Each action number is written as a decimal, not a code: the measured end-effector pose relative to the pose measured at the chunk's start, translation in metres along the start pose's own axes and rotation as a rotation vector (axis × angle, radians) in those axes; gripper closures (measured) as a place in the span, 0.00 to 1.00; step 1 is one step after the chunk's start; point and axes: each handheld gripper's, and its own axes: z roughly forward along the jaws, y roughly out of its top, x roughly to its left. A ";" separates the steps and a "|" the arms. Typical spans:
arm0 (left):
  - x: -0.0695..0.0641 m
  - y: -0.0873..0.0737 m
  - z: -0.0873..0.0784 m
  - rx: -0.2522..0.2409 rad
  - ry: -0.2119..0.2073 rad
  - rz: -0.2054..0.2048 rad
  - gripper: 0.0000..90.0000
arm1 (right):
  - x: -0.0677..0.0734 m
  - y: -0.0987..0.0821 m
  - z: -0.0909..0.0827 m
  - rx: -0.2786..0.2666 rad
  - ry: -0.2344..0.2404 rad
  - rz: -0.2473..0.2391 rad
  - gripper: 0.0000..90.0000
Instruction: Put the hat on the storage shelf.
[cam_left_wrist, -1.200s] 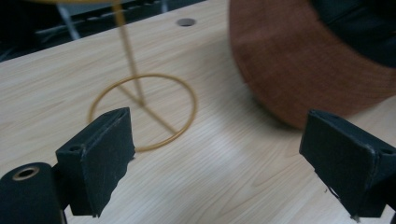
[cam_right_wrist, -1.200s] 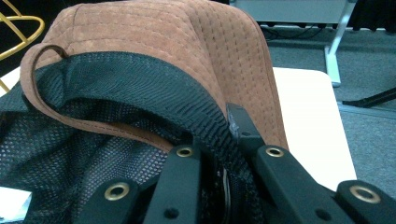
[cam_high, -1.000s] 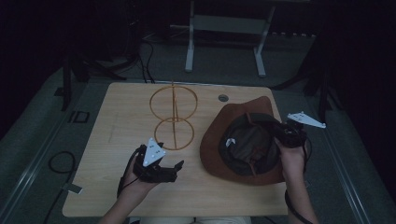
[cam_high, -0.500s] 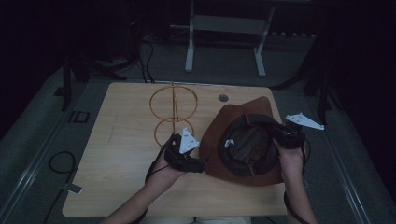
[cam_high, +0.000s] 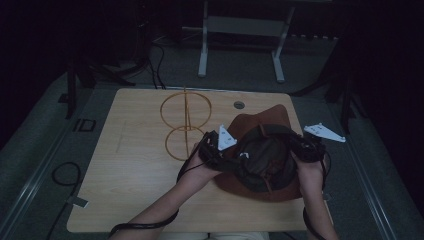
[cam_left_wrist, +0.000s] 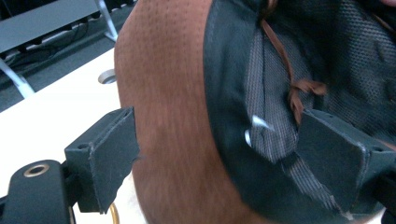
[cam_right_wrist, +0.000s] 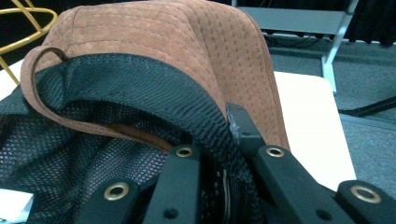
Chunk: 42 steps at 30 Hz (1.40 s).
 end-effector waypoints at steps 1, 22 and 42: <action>0.000 0.003 0.003 0.003 0.006 0.001 0.15 | 0.001 0.000 -0.001 -0.003 0.004 0.002 0.93; 0.006 0.017 0.046 0.111 0.121 0.016 0.51 | 0.022 0.001 -0.025 -0.056 0.068 0.005 0.93; 0.009 0.016 0.035 0.033 0.211 0.072 0.97 | 0.026 -0.007 -0.030 -0.023 0.164 -0.021 0.55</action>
